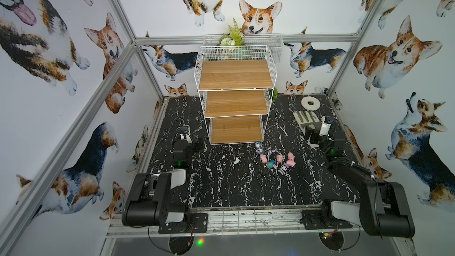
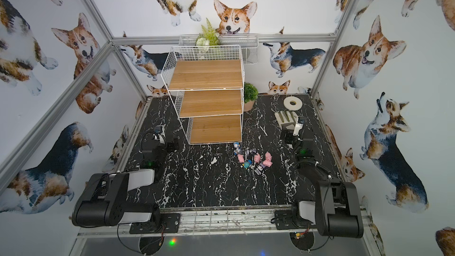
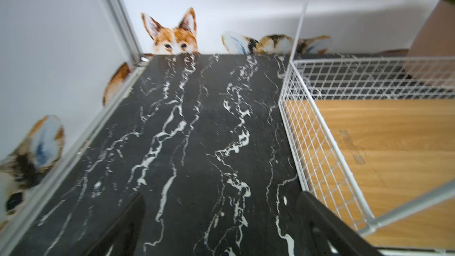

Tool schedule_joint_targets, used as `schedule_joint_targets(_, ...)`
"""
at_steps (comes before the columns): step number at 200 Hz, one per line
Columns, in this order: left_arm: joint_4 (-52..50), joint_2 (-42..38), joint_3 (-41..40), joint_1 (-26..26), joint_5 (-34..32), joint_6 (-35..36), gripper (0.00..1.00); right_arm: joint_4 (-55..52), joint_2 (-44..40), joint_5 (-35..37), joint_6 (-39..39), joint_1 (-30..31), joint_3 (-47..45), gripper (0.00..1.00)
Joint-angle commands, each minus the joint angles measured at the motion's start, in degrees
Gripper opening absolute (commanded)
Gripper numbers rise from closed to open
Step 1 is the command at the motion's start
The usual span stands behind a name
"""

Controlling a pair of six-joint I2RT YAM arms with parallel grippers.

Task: Organize plastic toys on shelves
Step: Pick up the plastic toy at the center of the board.

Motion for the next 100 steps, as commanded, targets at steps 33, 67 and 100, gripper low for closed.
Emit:
schedule_joint_targets(33,-10.87,-20.86,-1.52,-8.00,-22.32,-6.02,1.00,-33.36,-9.61,-3.66,16.52,3.07,9.84,1.00)
schedule_joint_targets(67,-20.08,-34.00,-0.83,-22.84,-35.80,-7.93,1.00,-47.12,-7.28,-3.66,19.12,11.82,16.09,0.99)
schedule_joint_targets(100,-35.22,-39.47,3.20,-38.48,-36.40,-12.13,1.00,-53.18,-4.65,-1.92,20.10,18.19,17.00,0.97)
